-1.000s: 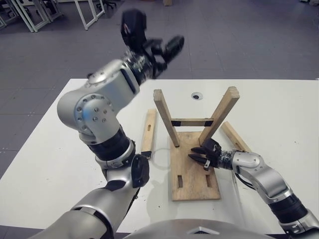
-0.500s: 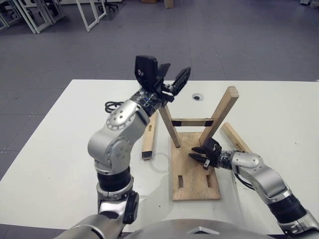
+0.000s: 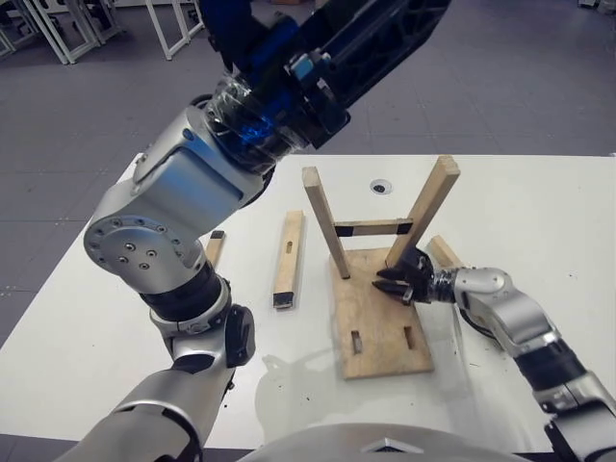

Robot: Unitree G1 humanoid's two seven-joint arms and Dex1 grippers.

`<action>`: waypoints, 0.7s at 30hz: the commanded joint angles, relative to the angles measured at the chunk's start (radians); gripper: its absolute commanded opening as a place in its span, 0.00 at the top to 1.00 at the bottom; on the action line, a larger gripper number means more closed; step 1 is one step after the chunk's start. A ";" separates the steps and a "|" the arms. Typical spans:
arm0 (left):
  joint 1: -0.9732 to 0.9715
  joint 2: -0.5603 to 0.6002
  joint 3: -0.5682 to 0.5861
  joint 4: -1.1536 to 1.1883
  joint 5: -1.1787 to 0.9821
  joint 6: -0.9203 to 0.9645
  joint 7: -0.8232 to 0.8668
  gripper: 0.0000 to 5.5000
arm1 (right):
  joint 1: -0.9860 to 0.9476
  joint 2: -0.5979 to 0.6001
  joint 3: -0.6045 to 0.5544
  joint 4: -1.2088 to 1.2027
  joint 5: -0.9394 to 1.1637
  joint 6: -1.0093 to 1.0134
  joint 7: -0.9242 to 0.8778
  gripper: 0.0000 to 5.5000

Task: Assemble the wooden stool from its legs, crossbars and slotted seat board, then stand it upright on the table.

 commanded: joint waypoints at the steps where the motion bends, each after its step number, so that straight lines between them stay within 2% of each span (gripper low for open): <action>1: 0.052 0.048 -0.095 -0.029 -0.038 0.032 0.058 0.38 | -0.031 0.076 0.010 0.098 -0.042 0.001 -0.024 0.77; 5: 0.290 0.143 -0.266 -0.101 0.042 0.097 -0.013 0.38 | 0.015 0.077 -0.035 -0.067 0.009 0.074 -0.029 0.77; 9: 0.503 0.215 -0.374 -0.144 0.148 0.076 -0.110 0.38 | 0.082 -0.022 -0.170 -0.385 0.108 0.248 -0.035 0.77; 12: 0.590 0.261 -0.384 -0.160 0.226 0.049 -0.136 0.38 | 0.151 -0.152 -0.286 -0.534 0.127 0.326 -0.031 0.77; 14: 0.647 0.279 -0.380 -0.168 0.271 0.032 -0.138 0.38 | 0.249 -0.278 -0.318 -0.555 0.016 0.260 -0.050 0.77; 15: 0.667 0.283 -0.379 -0.172 0.289 0.025 -0.139 0.38 | 0.281 -0.297 -0.343 -0.557 -0.004 0.259 -0.073 0.77; 18: 0.695 0.274 -0.389 -0.171 0.335 0.007 -0.128 0.38 | 0.312 -0.241 -0.466 -0.578 0.066 0.356 -0.136 0.67; 20: 0.706 0.264 -0.392 -0.170 0.360 0.000 -0.121 0.38 | 0.307 -0.246 -0.493 -0.559 0.061 0.358 -0.155 0.59; 21: 0.707 0.258 -0.393 -0.167 0.372 -0.002 -0.118 0.38 | 0.311 -0.256 -0.497 -0.546 0.055 0.355 -0.154 0.59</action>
